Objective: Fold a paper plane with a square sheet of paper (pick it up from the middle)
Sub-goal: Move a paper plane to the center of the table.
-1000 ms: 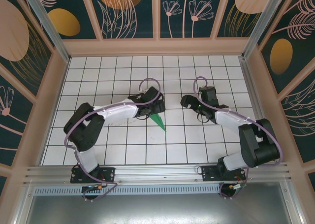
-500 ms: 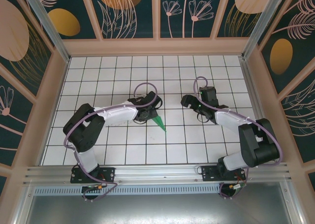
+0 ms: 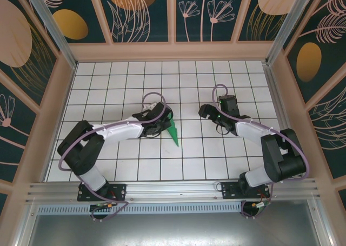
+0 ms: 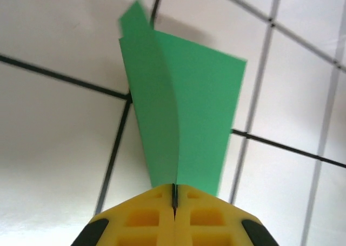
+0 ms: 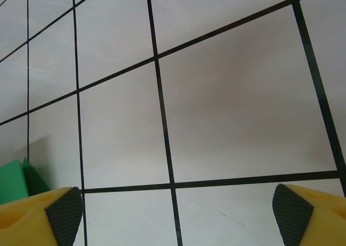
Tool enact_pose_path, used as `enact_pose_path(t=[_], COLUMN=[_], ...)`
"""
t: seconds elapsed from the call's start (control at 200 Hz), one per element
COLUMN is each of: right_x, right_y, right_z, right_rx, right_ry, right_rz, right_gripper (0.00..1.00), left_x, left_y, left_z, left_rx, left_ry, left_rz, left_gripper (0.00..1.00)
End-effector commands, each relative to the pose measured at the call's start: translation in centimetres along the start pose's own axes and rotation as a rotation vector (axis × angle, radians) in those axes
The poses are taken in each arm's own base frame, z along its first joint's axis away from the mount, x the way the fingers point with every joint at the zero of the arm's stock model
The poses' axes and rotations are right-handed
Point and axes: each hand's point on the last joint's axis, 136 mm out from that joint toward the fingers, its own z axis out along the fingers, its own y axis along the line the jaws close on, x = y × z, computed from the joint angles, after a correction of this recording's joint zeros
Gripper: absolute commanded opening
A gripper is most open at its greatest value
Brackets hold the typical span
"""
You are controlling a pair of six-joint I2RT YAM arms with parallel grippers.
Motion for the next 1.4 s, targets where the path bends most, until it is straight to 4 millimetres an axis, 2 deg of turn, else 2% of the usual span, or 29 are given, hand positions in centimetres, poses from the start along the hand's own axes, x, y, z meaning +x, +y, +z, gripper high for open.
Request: enact_pose_path(t=[0.0,0.12,0.26,0.435,0.595,0.691,0.706,0.761,0.971,1.256,1.396], right_x=[-1.1,-1.8,-1.9,0.3,3.8,5.6,5.8,6.8,9.3,10.8,10.9], right_y=[0.4,1.7,5.0,7.3,8.3,8.7,8.7,8.7,9.1,8.1,7.3], right_z=[-0.7,-1.9,-3.8,-4.9,-4.5,-4.0,-3.9,-3.5,-1.7,0.1,0.5], right_rx=[-0.029,-0.09,-0.241,-0.293,-0.283,-0.278,-0.275,-0.272,-0.225,-0.128,-0.063], right_ry=[-0.059,-0.106,-0.106,-0.056,0.043,0.095,0.104,0.133,0.23,0.287,0.283], right_rz=[0.006,-0.029,-0.092,-0.154,-0.183,-0.195,-0.194,-0.199,-0.239,-0.269,-0.296], right_gripper=[0.93,0.92,0.88,0.8,0.65,0.53,0.51,0.47,0.41,0.43,0.5], left_x=[-1.4,-2.1,-1.0,1.4,3.1,3.6,4.1,4.6,5.0,5.1,5.3], left_y=[-4.0,-6.4,-8.5,-8.7,-7.8,-7.0,-6.4,-5.6,-4.0,-3.5,-3.4], left_z=[-2.5,-4.6,-4.7,-2.4,-0.4,0.2,1.0,1.7,2.6,2.7,2.9], left_rx=[0.203,0.369,0.503,0.554,0.546,0.54,0.518,0.496,0.448,0.429,0.428], left_ry=[-0.063,-0.11,-0.07,0.015,0.068,0.082,0.097,0.113,0.114,0.111,0.118], left_rz=[0.038,0.077,0.133,0.168,0.184,0.173,0.171,0.164,0.153,0.16,0.164], left_gripper=[0.0,0.0,0.0,0.0,0.0,0.0,0.0,0.0,0.0,0.0,0.0])
